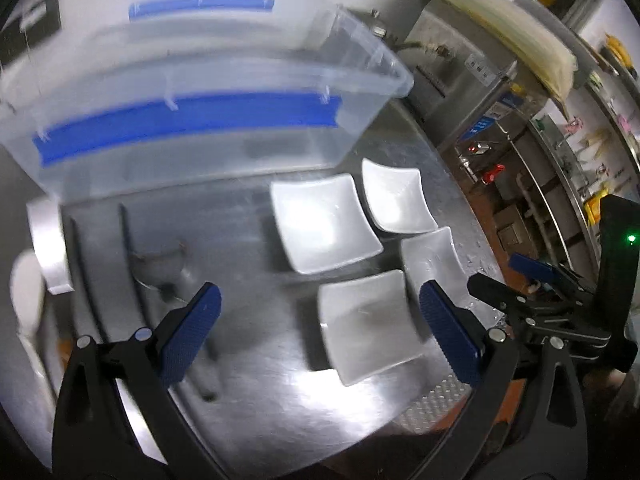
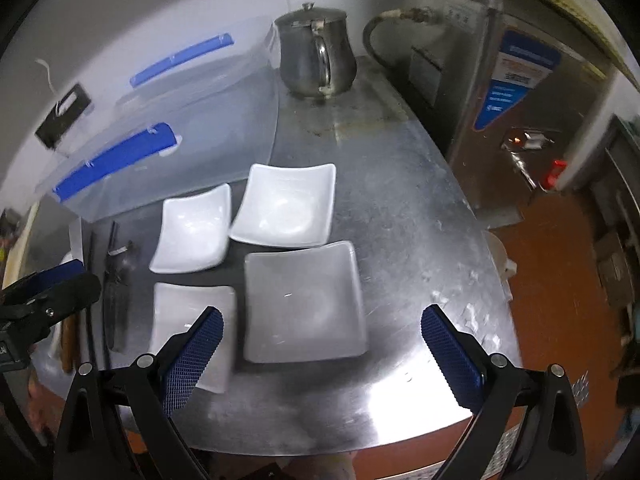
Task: Organize utensils
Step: 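Move the right gripper to a white square dish and grasp its rim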
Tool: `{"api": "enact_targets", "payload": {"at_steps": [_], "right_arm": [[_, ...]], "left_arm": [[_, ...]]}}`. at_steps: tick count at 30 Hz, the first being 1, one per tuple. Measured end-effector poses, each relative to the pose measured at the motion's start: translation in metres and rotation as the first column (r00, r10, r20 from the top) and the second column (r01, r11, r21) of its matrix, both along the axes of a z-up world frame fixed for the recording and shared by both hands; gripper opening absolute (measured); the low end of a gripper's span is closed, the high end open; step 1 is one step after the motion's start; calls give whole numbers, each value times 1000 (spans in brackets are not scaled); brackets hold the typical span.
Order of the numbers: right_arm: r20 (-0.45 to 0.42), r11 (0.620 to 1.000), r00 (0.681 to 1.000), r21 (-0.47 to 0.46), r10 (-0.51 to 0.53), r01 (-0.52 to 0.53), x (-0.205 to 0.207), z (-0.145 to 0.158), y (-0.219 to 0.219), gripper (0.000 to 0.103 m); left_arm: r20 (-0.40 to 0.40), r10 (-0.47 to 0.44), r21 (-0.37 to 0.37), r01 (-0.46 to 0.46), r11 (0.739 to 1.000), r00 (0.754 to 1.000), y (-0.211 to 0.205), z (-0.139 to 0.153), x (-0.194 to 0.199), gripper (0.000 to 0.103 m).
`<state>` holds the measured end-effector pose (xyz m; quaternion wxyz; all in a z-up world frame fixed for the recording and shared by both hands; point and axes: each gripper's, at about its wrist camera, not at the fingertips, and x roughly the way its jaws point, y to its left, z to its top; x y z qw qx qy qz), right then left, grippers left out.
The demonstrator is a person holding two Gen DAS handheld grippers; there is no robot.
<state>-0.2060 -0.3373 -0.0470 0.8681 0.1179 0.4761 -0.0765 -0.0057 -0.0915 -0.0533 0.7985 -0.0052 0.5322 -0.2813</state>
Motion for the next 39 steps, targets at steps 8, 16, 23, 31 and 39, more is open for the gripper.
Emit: {"api": "enact_targets", "payload": {"at_steps": [8,16,23,31,39], "right_arm": [[-42,992,993,64,108,-105,14,-15,-41,98],[-149,981,975,127,166,-148,28,-41,-40,62],[-184,971,970,207,157,-117,31,-55,-30,55],[-238,968,959,230,155,-99,44,-71,-17,38],[-240,968,957,226,160,-105,49,-74,-13,16]], "left_arm": [[-33,60,7,-60,998,998,-32,-7,-12,87],[-126,90,41,-86,996,988,-28,-27,-13,72],[-231,58,41,-50,998,971,-25,-54,-7,39],[-322,49,16,-47,999,946,-14,-74,-2,17],[-334,27,1,-29,1000,942,-19,-82,-7,15]]}}
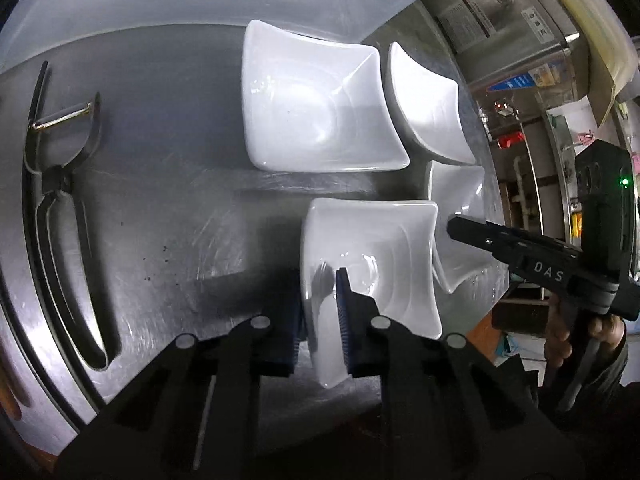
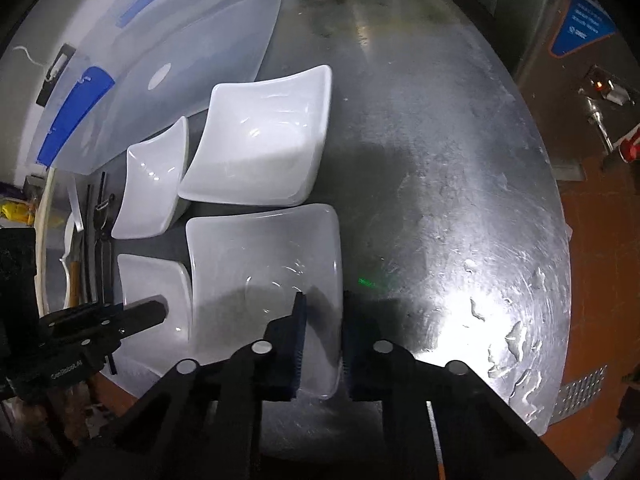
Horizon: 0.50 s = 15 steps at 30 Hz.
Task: Organize utensils
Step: 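Move the right gripper to a white square dish and grasp its rim, then lift the white dish with the right gripper and lower it into the clear box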
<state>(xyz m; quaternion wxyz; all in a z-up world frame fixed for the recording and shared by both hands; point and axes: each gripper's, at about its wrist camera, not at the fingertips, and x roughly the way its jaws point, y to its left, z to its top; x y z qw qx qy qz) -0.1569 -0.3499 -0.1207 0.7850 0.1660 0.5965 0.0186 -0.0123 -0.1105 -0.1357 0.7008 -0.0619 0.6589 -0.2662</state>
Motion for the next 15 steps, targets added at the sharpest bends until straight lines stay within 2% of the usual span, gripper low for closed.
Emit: {"api": "enact_targets", "payload": {"at_steps": [4,9,15], "right_arm": [[-1,1000,1000,-5,-5,5,-1,0,-1,17],[-3,1000,1000,10,-6,6,-3,2,-9,16],[8,987,999,151,-54,52,-8,8,-35,6]], "left_arm": [[18,-26,24,26,999,999,-8,-1,3,15],[-15,15,-21,-16,1000,1000,2,-4,7,8],[-13,30,-58,-30,998,999,11,3,7,5]]}}
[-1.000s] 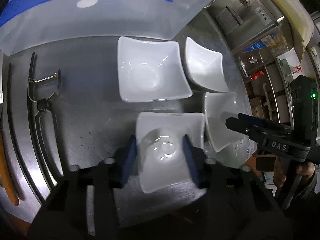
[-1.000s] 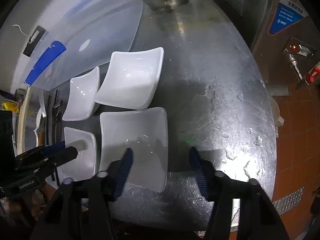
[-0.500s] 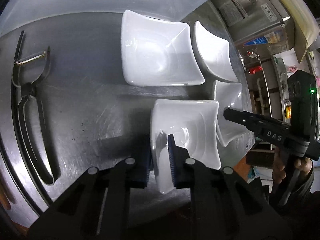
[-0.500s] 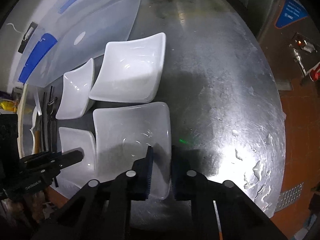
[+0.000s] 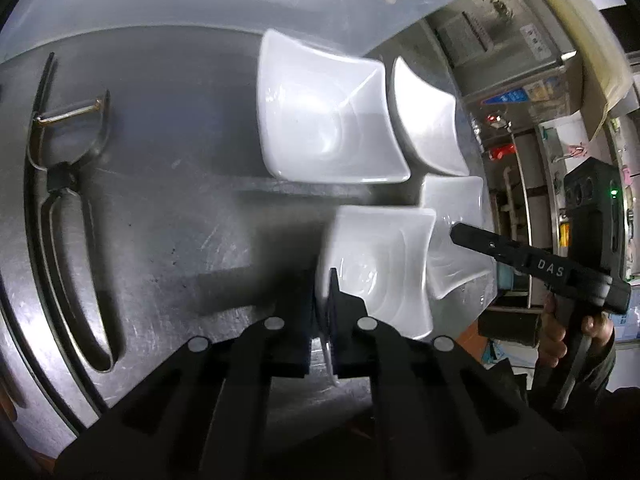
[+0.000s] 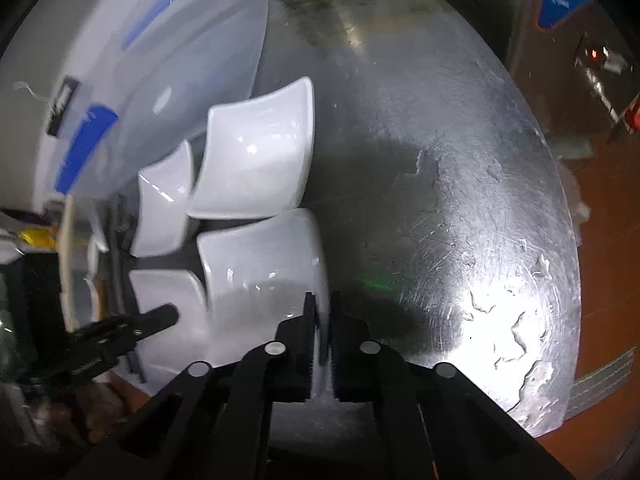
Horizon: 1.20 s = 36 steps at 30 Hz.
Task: Organize utensils
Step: 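Lift the white dish with the right gripper and lower it into the clear box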
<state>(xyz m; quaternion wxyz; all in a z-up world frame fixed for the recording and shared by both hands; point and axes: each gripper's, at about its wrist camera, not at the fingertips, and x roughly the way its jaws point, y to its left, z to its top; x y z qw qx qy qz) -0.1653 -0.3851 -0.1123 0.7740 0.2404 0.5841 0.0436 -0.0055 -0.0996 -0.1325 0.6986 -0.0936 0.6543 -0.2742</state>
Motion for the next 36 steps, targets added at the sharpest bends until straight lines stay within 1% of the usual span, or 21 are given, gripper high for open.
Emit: {"api": "enact_targets", "payload": {"at_steps": [2,4,8,10,11,14,17,18,20,21,22,23,24,27,29,30,31,32,33,35,36], "right_arm": [[-4,1000,1000,-16,-1,1,-1,2,-5,6],[-13,1000,1000,4,-2,2,-1,1,-8,6],[-17,994,999,104,-33,35,-9,4,-23,7],[3,985,999,164,-49,48,-15,17,-32,7],[16,982,999,181,-52,49,-18,24,-35,7],[88,970,994,239,-62,39,-18,59,-45,7],[193,962,980,273,-46,-8,-3,102,-47,7],[233,960,972,277,-36,-31,8,119,-45,7],[293,966,956,250,-15,-61,32,146,-35,7],[332,973,943,216,1,-77,52,163,-27,7],[349,977,937,196,5,-79,68,172,-22,7],[362,985,932,158,10,-72,94,184,-14,7],[366,990,931,124,16,-66,112,188,-9,7],[313,997,949,57,26,-46,179,190,11,7],[256,999,967,25,21,-28,214,180,21,7],[220,1000,975,-14,17,-14,237,170,25,7],[194,999,981,-39,2,5,250,165,26,7],[169,998,986,-58,-9,19,259,161,26,7],[132,995,991,-89,-26,38,271,149,23,7],[83,990,995,-132,-47,58,287,132,19,7],[60,984,996,-162,-67,76,295,123,16,7]], "left_arm": [[2,-9,6,9,1000,1000,2,1,1,5],[-8,-21,-20,20,1000,1000,2,2,1,5],[7,-33,-63,34,997,999,2,12,1,5],[26,-44,-86,46,995,999,5,27,3,5],[38,-45,-105,49,993,998,8,38,5,5],[75,-34,-156,45,987,997,22,68,13,5],[155,18,-189,12,982,988,43,111,39,5],[194,43,-192,-5,981,980,55,129,54,5],[248,67,-170,-25,985,966,69,152,78,5],[288,79,-141,-39,989,954,77,165,96,5],[323,76,-111,-42,993,943,80,174,111,5],[349,72,-81,-47,996,934,82,181,127,5],[368,80,-48,-67,997,927,85,186,151,5],[373,70,17,-82,996,925,80,186,203,5],[341,46,69,-73,995,939,73,170,237,5],[315,41,104,-77,992,948,68,155,257,6],[293,35,126,-75,989,956,64,142,269,6],[252,40,138,-76,988,967,62,123,286,6],[220,44,139,-76,987,975,62,111,294,6],[159,61,151,-86,985,985,63,83,315,6],[149,61,161,-85,983,987,64,74,318,6]]}}
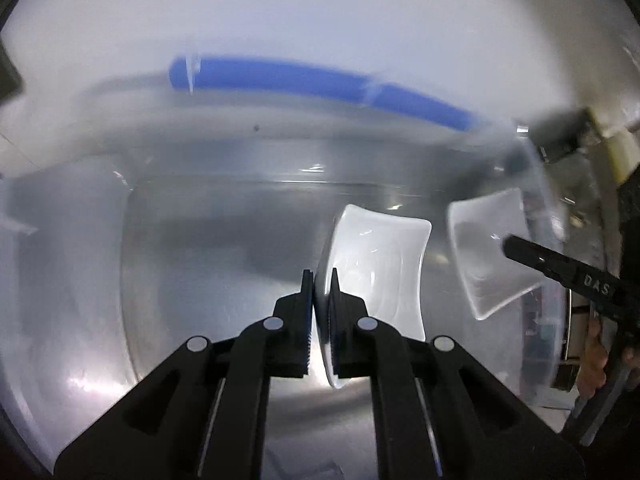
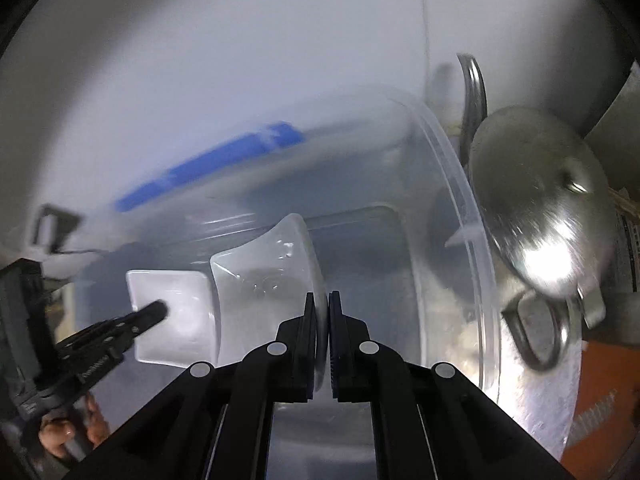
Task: Organize utensils
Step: 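Lift the white dish with the right gripper and lower it into the clear box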
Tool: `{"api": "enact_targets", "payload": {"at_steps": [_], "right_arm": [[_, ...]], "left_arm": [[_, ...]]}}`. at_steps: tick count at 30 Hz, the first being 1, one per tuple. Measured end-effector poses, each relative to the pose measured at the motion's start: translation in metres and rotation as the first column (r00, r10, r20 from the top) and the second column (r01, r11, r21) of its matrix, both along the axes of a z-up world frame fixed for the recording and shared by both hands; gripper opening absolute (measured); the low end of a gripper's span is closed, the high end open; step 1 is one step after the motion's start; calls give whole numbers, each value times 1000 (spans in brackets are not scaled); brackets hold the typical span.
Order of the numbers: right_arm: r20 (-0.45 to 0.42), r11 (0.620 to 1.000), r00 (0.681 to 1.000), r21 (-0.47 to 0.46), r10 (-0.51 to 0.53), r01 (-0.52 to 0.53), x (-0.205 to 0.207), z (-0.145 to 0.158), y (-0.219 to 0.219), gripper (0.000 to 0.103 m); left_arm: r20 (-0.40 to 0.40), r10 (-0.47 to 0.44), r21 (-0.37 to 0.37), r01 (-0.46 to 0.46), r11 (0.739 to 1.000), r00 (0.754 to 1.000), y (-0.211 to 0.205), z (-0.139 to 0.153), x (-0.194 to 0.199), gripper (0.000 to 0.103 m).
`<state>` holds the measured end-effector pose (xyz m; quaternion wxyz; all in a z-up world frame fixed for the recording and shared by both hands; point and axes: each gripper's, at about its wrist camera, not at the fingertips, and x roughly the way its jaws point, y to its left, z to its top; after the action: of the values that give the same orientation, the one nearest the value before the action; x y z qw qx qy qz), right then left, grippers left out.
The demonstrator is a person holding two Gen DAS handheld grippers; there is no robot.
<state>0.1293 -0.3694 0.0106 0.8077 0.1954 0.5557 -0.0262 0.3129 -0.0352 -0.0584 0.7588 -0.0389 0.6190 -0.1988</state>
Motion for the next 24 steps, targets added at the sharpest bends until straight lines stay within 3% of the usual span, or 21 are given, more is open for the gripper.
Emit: {"api": "enact_targets", "payload": {"at_steps": [6,11,15,18,20,23,24], "right_arm": [[-69,991,998,-135,-12,3,23,-30,3,7],[-110,970,994,-241,-4,-23,28,-51,5,8],[-123,962,992,-271,8,-41,36,-53,13,10],[-95,962,995,-272,13,-39,37,-47,24,12],[-28,954,999,-296,40,-47,20,-24,27,25],[115,936,988,-346,108,-62,-10,28,44,30],[154,932,981,-357,120,-58,-23,42,43,30]], "left_arm": [[-82,-9,42,12,999,997,-11,-44,25,6],[-102,-7,28,10,1000,995,-12,-56,27,6],[-78,-23,123,33,992,997,-24,-61,28,14],[-27,-42,150,45,988,999,-26,-53,23,16],[53,-39,153,30,988,998,-27,-31,9,16],[206,-13,128,-14,992,979,-21,21,-16,16],[283,10,143,-53,988,959,-16,47,-32,16]]}}
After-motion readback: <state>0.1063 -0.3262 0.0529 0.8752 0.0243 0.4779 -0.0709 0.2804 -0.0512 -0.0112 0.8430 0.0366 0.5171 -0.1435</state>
